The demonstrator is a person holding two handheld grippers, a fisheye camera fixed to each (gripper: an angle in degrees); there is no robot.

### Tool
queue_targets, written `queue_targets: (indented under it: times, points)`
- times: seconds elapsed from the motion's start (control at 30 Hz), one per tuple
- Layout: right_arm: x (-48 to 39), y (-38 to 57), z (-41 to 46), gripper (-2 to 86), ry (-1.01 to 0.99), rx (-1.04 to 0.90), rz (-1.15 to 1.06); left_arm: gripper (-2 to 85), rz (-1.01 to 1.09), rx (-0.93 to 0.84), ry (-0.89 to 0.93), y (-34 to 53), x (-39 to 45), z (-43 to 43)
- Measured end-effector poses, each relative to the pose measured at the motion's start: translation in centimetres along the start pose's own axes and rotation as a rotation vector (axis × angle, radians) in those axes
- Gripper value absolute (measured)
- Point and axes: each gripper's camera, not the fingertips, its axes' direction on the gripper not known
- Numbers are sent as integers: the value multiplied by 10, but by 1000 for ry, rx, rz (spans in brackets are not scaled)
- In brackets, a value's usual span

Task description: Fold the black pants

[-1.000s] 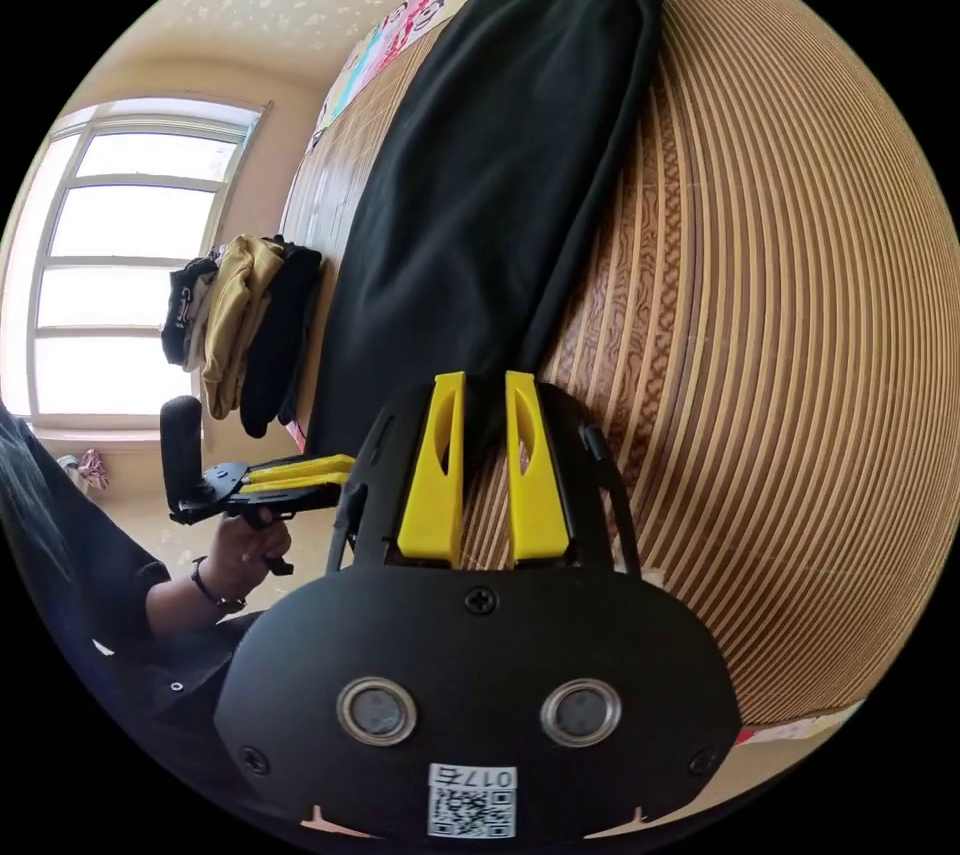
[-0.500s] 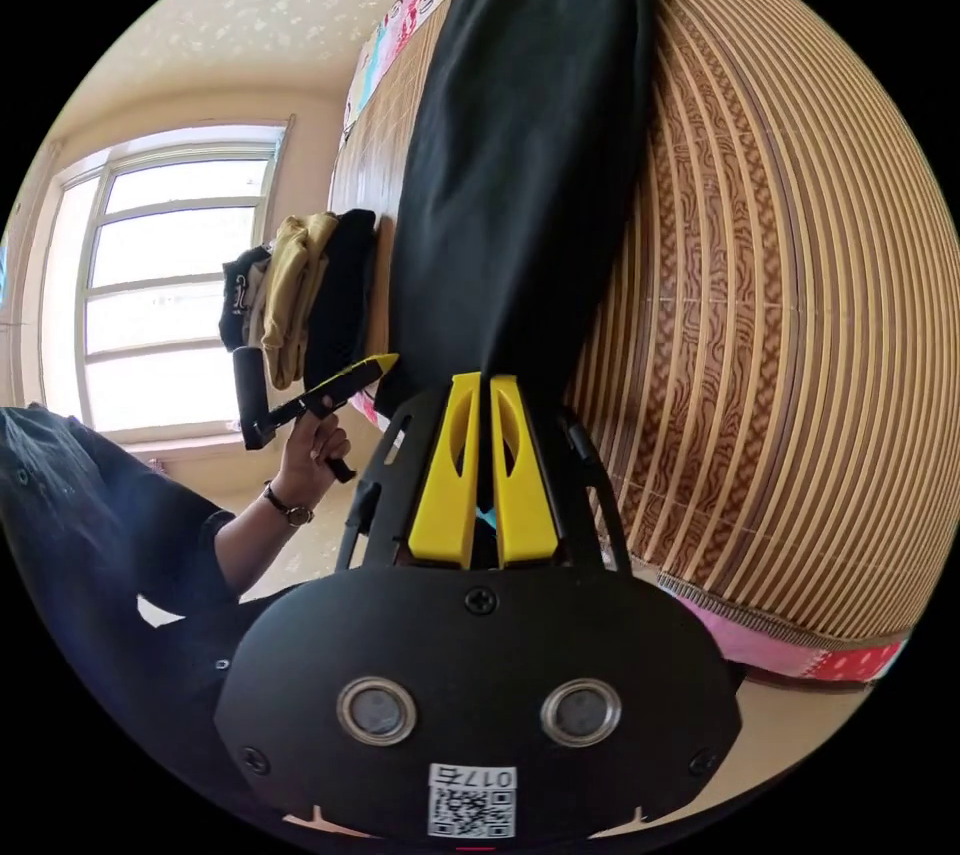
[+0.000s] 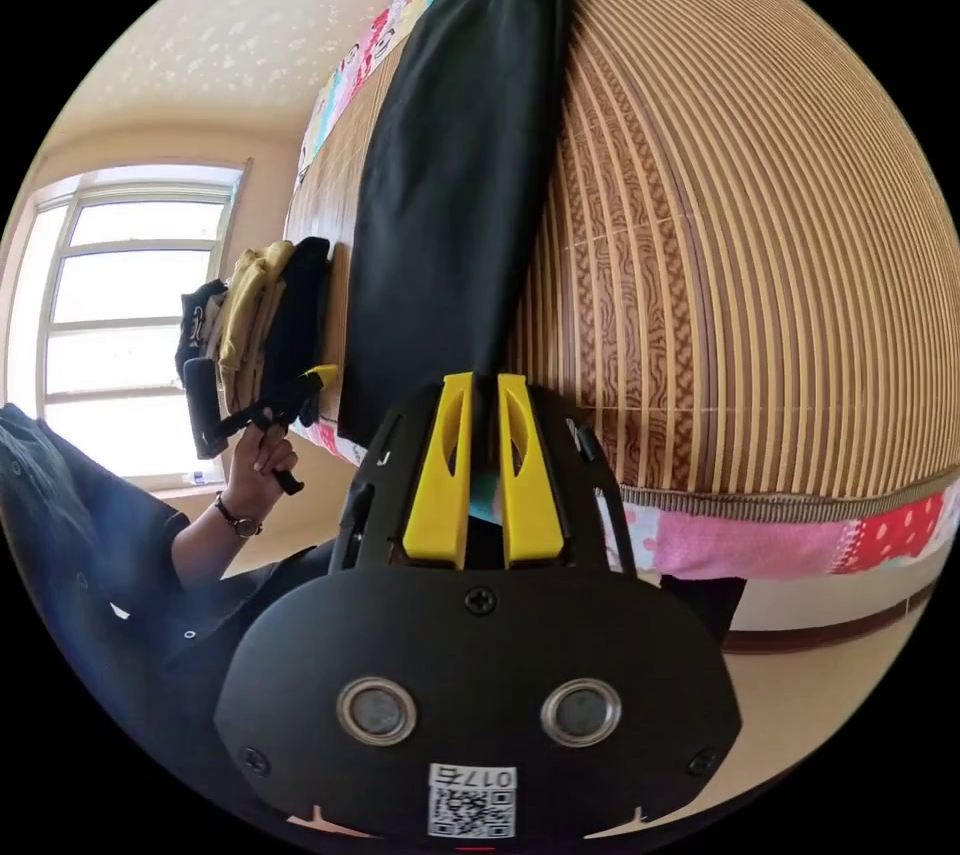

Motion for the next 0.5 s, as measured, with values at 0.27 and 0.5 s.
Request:
queue_targets:
  times: [0.27, 0.5]
  points:
    - [-8, 6, 21, 46, -64, -97, -37, 50, -37, -195, 127, -10, -20, 38]
    - [9, 28, -33, 33, 102, -191, -136, 40, 43, -430, 281, 6, 39, 85]
